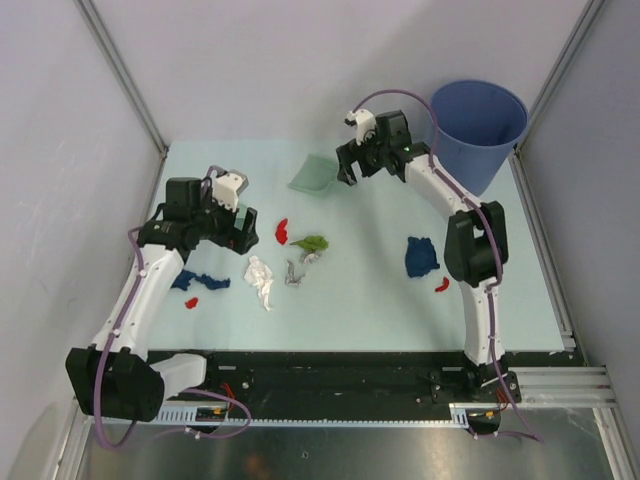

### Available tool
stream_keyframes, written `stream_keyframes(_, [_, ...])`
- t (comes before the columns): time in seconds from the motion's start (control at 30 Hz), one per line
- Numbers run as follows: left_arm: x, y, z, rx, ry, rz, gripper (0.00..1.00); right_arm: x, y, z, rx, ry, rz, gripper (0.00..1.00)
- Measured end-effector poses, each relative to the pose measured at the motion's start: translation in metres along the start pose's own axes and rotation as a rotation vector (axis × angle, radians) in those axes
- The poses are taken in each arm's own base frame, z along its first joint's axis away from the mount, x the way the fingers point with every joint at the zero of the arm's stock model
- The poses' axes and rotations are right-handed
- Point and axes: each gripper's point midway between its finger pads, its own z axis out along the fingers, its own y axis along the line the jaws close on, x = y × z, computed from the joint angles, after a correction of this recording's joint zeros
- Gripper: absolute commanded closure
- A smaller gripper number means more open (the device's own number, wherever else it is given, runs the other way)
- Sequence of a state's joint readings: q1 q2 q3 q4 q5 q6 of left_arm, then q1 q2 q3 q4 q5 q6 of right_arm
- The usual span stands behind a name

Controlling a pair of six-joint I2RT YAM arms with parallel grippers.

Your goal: Sweep away the paper scraps from the table

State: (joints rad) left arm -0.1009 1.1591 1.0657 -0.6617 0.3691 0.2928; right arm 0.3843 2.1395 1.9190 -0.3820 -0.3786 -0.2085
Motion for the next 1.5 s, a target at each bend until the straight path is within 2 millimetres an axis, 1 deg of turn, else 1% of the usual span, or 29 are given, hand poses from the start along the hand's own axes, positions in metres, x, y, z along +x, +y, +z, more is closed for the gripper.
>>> stream_keyframes(0.03, [0.001, 0.000, 0.001, 0.001, 0.005, -0.002, 0.00, 0.000, -0.004, 0.008, 0.006, 0.009, -0.006, 0.00])
stream_keyframes(0.1, [0.003, 0.001, 0.004, 0.003, 0.015, -0.006, 0.00, -0.007, -0.014, 0.018, 0.025, 0.000, -0.030, 0.00])
stream_keyframes(0.2, [0.007, 0.004, 0.008, -0.005, 0.036, -0.013, 0.00, -0.013, -0.022, 0.031, 0.042, -0.010, -0.063, 0.00])
stream_keyframes(0.3, [0.012, 0.009, 0.012, -0.026, 0.059, -0.019, 0.00, -0.008, -0.027, 0.043, 0.059, 0.002, -0.087, 0.00])
stream_keyframes(0.43, [0.016, 0.014, 0.014, -0.051, 0.082, -0.026, 0.00, 0.013, -0.028, 0.060, 0.059, 0.048, -0.114, 0.00])
stream_keyframes(0.63, [0.019, 0.018, 0.016, -0.066, 0.096, -0.029, 0.00, 0.047, -0.023, 0.084, 0.045, 0.123, -0.154, 0.00])
stream_keyframes(0.8, [0.019, 0.020, 0.016, -0.075, 0.099, -0.028, 0.00, 0.061, -0.021, 0.096, 0.033, 0.154, -0.174, 0.00])
stream_keyframes(0.87, [0.019, 0.020, 0.016, -0.076, 0.099, -0.028, 0.00, 0.067, -0.023, 0.102, 0.044, 0.166, -0.181, 0.00])
stream_keyframes(0.9, [0.019, 0.020, 0.016, -0.077, 0.099, -0.028, 0.00, 0.069, -0.025, 0.105, 0.049, 0.174, -0.183, 0.03])
stream_keyframes(0.93, [0.019, 0.020, 0.016, -0.076, 0.099, -0.028, 0.00, 0.071, -0.028, 0.109, 0.053, 0.181, -0.186, 0.09])
stream_keyframes(0.97, [0.019, 0.020, 0.016, -0.076, 0.099, -0.028, 0.00, 0.072, -0.030, 0.112, 0.057, 0.180, -0.191, 0.24])
stream_keyframes(1.03, [0.019, 0.020, 0.016, -0.076, 0.099, -0.028, 0.00, 0.077, -0.033, 0.117, 0.055, 0.190, -0.208, 0.39])
stream_keyframes(1.07, [0.019, 0.020, 0.016, -0.076, 0.099, -0.028, 0.00, 0.082, -0.032, 0.117, 0.050, 0.204, -0.212, 0.51])
stream_keyframes(1.1, [0.019, 0.020, 0.016, -0.076, 0.099, -0.028, 0.00, 0.086, -0.031, 0.117, 0.043, 0.213, -0.212, 0.59])
stream_keyframes(1.13, [0.019, 0.020, 0.016, -0.076, 0.099, -0.028, 0.00, 0.088, -0.032, 0.118, 0.042, 0.217, -0.221, 0.69])
stream_keyframes(1.17, [0.019, 0.020, 0.016, -0.076, 0.100, -0.028, 0.00, 0.088, -0.030, 0.117, 0.035, 0.214, -0.227, 0.85])
stream_keyframes(1.23, [0.019, 0.020, 0.015, -0.076, 0.101, -0.029, 0.00, 0.091, -0.025, 0.113, 0.025, 0.223, -0.229, 0.99])
stream_keyframes(1.27, [0.019, 0.020, 0.015, -0.076, 0.101, -0.029, 0.00, 0.091, -0.023, 0.111, 0.020, 0.224, -0.236, 1.00])
stream_keyframes(1.37, [0.019, 0.019, 0.015, -0.075, 0.101, -0.029, 0.00, 0.100, -0.012, 0.095, 0.011, 0.261, -0.231, 1.00])
stream_keyframes(1.43, [0.019, 0.019, 0.015, -0.075, 0.101, -0.029, 0.00, 0.106, -0.003, 0.076, 0.016, 0.292, -0.216, 1.00])
stream_keyframes(1.5, [0.019, 0.019, 0.015, -0.075, 0.101, -0.029, 0.00, 0.107, 0.006, 0.053, 0.043, 0.309, -0.199, 1.00])
